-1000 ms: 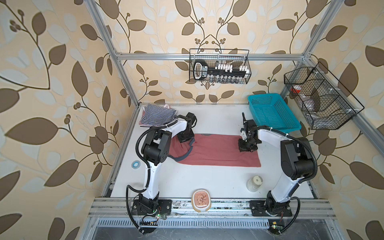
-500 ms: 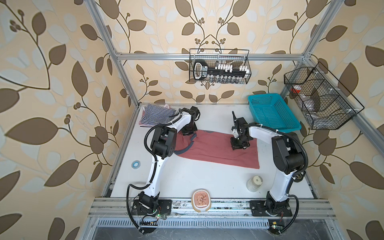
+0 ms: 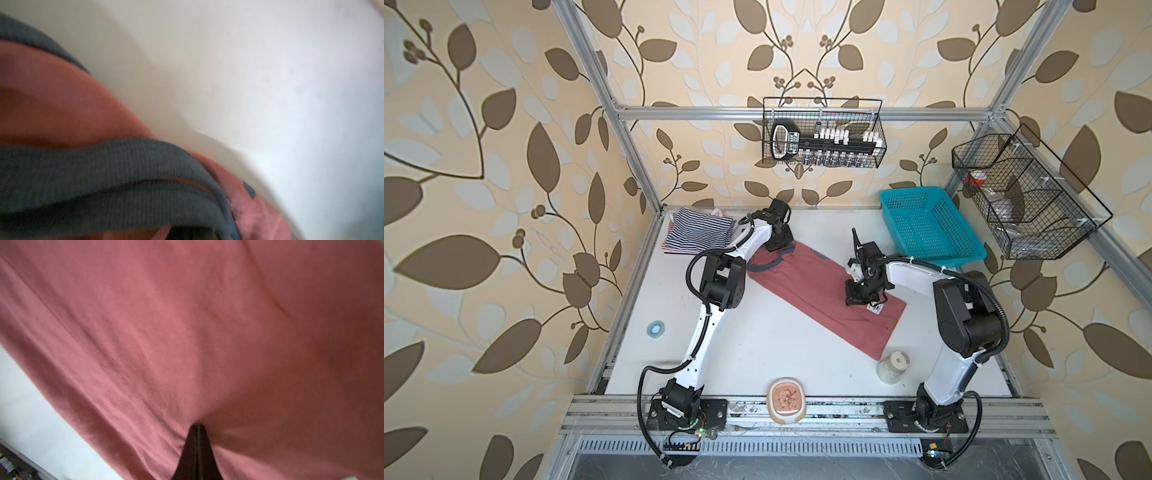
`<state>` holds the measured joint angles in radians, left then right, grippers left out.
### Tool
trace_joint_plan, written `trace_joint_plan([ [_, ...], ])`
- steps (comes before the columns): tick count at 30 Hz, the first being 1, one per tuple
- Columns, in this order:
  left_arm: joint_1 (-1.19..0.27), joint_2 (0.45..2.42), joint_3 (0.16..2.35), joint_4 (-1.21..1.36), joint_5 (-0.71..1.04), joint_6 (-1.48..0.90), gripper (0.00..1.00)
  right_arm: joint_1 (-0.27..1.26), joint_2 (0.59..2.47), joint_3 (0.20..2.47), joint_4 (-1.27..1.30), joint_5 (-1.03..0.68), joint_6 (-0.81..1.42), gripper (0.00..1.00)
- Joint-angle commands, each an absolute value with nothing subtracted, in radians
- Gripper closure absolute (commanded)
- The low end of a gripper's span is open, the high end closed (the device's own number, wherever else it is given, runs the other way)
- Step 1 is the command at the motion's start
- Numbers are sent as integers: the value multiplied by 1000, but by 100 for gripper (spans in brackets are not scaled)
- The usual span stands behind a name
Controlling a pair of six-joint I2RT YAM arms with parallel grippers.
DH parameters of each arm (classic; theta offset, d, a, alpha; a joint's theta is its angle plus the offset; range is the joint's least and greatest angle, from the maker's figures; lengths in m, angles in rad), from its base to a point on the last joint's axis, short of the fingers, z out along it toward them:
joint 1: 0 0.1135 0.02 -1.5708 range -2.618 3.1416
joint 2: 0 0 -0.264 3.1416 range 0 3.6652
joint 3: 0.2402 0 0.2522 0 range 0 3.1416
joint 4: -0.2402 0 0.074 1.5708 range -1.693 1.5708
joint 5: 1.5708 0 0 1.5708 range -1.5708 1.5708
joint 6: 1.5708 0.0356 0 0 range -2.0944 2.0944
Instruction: Fold and stack the tank tops
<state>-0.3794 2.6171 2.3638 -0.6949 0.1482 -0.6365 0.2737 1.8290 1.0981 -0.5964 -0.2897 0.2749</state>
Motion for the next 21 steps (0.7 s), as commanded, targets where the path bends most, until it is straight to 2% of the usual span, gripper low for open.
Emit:
trace_joint_plan([
  [1,-390,2724,2380,-578,300,-683,100,319,1871,1024,-614,-377,317,98],
  [11,-407,2850,2532,-329,390,-838,100,444,1890,1010,-537,-485,405,98],
  [21,-465,2809,2533,-358,446,-720,91,563,1896,971,-413,-556,525,98],
])
